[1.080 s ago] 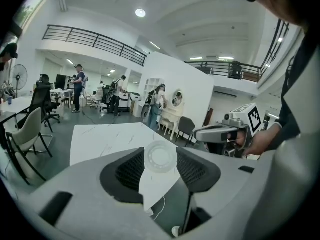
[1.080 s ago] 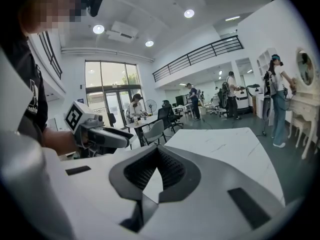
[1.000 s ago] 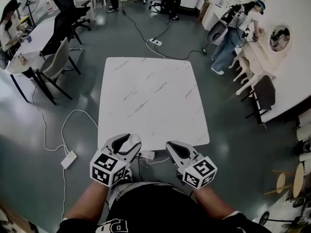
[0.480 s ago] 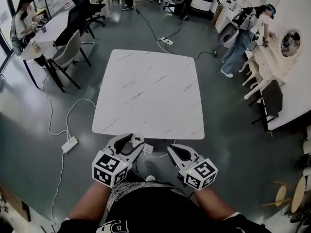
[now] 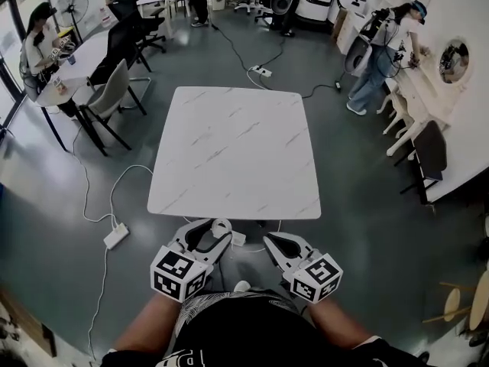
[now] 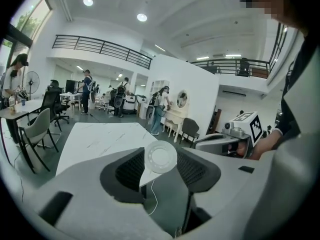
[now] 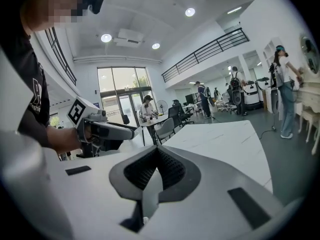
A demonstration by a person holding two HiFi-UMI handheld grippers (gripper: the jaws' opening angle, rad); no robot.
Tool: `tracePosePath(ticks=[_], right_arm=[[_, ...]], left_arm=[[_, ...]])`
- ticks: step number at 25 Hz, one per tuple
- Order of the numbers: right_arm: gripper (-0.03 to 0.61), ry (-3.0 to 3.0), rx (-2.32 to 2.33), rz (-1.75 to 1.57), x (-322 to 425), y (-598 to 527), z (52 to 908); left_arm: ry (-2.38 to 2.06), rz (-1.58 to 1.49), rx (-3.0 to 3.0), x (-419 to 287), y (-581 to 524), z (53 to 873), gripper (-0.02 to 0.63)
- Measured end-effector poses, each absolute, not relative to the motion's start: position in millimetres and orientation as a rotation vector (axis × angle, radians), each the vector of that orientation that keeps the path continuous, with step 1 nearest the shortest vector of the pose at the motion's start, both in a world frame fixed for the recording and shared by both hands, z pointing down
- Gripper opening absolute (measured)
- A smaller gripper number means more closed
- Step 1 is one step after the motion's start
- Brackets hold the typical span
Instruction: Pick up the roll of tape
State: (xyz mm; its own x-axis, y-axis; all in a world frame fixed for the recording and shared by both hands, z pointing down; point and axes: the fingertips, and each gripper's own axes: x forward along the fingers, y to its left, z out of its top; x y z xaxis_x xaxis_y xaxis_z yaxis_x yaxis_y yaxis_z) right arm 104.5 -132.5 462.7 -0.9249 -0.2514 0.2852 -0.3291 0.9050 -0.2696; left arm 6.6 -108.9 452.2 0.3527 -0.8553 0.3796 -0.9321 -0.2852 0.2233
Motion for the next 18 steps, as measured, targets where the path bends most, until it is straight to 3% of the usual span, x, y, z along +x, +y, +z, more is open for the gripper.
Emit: tracePosePath(ticks=[18], right_arm=[[0.005,-2.778,0.673,0.477,56.0,-124.3,454.3]], left_arm=[[-1.411,0.273,2.32,-36.2,-91.3,440.5,0.21]])
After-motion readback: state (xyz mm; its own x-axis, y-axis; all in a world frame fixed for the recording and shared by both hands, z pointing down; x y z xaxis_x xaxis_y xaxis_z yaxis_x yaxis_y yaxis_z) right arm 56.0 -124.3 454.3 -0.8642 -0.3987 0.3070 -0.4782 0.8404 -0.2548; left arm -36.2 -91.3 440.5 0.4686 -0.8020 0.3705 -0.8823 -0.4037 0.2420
